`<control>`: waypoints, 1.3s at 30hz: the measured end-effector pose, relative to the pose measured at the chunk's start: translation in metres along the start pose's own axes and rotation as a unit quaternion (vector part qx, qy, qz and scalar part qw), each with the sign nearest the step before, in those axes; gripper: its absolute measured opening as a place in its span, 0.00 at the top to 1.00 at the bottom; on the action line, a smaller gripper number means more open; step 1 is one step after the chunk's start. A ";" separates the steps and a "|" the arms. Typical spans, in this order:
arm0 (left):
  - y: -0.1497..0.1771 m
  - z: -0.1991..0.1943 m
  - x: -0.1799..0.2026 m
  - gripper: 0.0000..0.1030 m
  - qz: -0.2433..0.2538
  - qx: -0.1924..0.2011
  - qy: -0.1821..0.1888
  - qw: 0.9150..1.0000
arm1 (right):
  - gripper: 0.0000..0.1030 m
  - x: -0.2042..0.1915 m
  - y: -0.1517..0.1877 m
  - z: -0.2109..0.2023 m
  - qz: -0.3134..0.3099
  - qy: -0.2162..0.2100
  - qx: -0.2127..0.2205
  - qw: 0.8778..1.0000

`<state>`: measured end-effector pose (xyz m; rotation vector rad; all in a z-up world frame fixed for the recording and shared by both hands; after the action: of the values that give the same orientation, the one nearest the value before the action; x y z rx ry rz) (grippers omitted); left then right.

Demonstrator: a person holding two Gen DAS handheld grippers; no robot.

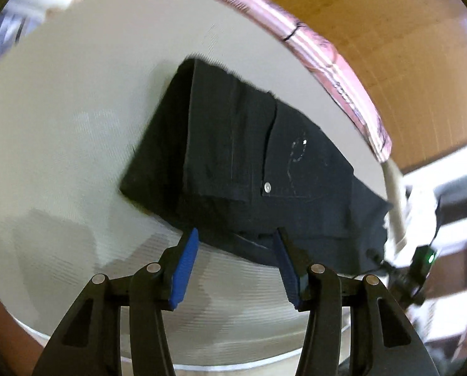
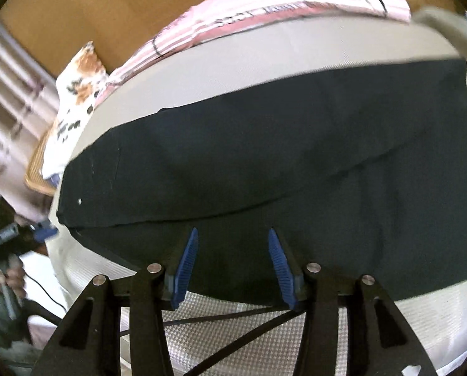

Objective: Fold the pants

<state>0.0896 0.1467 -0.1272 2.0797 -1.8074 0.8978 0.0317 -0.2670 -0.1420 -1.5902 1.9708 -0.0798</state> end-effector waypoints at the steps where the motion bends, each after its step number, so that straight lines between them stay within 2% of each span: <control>1: 0.000 0.003 -0.001 0.51 -0.009 0.001 -0.001 1.000 | 0.56 0.003 0.000 0.001 0.013 -0.008 0.000 1.000; 9: -0.014 0.022 -0.010 0.52 -0.066 0.029 -0.010 0.997 | 0.56 0.029 0.004 0.012 0.107 -0.045 0.000 0.993; 10: -0.015 0.023 -0.009 0.54 -0.066 0.033 -0.012 0.997 | 0.56 0.032 0.005 0.013 0.115 -0.048 0.001 0.992; 11: -0.016 0.024 -0.009 0.62 -0.062 0.037 -0.016 0.997 | 0.56 0.034 0.004 0.015 0.124 -0.054 0.005 0.991; 13: -0.020 0.025 -0.007 0.65 -0.055 0.044 -0.024 0.997 | 0.56 0.035 -0.001 0.017 0.129 -0.060 0.014 0.990; 14: -0.022 0.025 -0.007 0.70 -0.053 0.049 -0.028 0.997 | 0.57 0.036 -0.004 0.019 0.130 -0.060 0.018 0.989; 19: -0.029 0.022 -0.005 0.76 -0.047 0.060 -0.038 0.996 | 0.59 0.043 -0.024 0.027 0.148 -0.064 0.043 0.986; 21: -0.030 0.019 -0.004 0.77 -0.040 0.061 -0.042 0.996 | 0.62 0.048 -0.032 0.029 0.158 -0.063 0.051 0.984; 24: -0.033 0.017 -0.004 0.77 -0.035 0.058 -0.048 0.997 | 0.74 0.059 -0.042 0.032 0.177 -0.060 0.059 0.981; 26: -0.034 0.017 -0.005 0.78 -0.031 0.055 -0.056 0.996 | 0.90 0.066 -0.046 0.033 0.189 -0.055 0.057 0.979; 28: -0.035 0.018 -0.003 0.79 -0.017 0.049 -0.067 0.996 | 0.92 0.065 -0.046 0.026 0.185 -0.052 0.059 0.980; 34: -0.045 0.005 0.010 0.80 0.061 0.051 -0.108 0.991 | 0.92 0.035 -0.036 -0.020 0.111 -0.014 0.073 0.991; 39: -0.043 0.009 0.004 0.80 0.119 0.031 -0.155 0.980 | 0.93 0.029 -0.002 -0.022 0.112 0.001 0.032 0.993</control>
<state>0.1336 0.1473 -0.1228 2.1736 -2.2520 0.7229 0.0197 -0.3008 -0.1357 -1.3209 2.1131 -0.0549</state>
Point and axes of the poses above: each gripper's, at about its wrist camera, not at the fingertips, and z roughly the way its jaws point, x to its right, y to its underside, the point moved 9 cm from there along z, roughly the way its jaws point
